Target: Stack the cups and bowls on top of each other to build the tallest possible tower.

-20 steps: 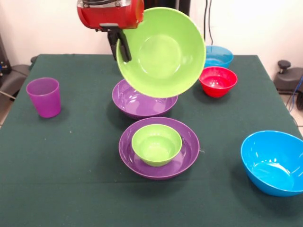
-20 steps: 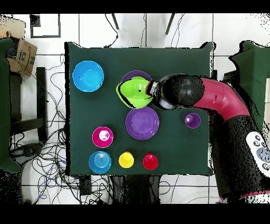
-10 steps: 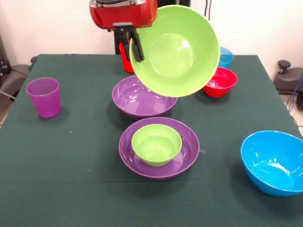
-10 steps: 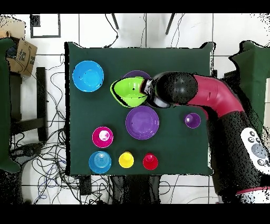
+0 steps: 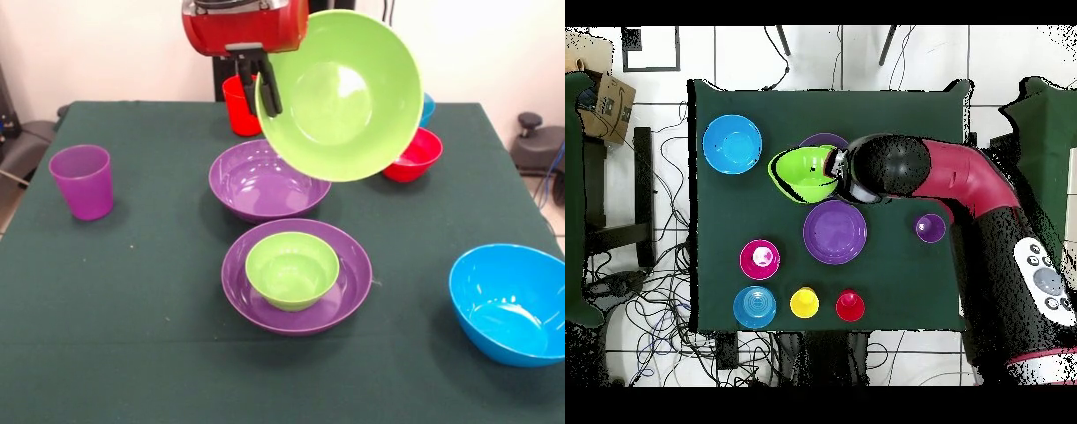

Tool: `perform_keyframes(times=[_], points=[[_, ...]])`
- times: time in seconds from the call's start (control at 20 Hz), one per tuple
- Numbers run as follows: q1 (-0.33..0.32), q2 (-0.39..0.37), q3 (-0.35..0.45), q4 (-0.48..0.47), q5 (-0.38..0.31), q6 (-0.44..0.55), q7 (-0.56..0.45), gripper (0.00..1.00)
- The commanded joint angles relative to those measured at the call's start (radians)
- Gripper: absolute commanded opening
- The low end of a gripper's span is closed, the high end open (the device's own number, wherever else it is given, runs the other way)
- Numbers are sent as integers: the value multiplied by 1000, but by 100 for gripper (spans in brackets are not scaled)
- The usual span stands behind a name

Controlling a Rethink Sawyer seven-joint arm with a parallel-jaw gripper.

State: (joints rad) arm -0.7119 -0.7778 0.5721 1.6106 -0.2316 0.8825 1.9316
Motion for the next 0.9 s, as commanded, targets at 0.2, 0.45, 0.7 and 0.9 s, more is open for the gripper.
perform_keyframes(times=[0.2,0.45,0.7,0.9], points=[[70,121,-1,-88,-131,-110,-94,0],[97,166,-41,-157,-314,-320,-109,0],[72,104,-22,-76,-456,-640,-56,0],[36,82,29,-33,-452,-655,-62,0]])
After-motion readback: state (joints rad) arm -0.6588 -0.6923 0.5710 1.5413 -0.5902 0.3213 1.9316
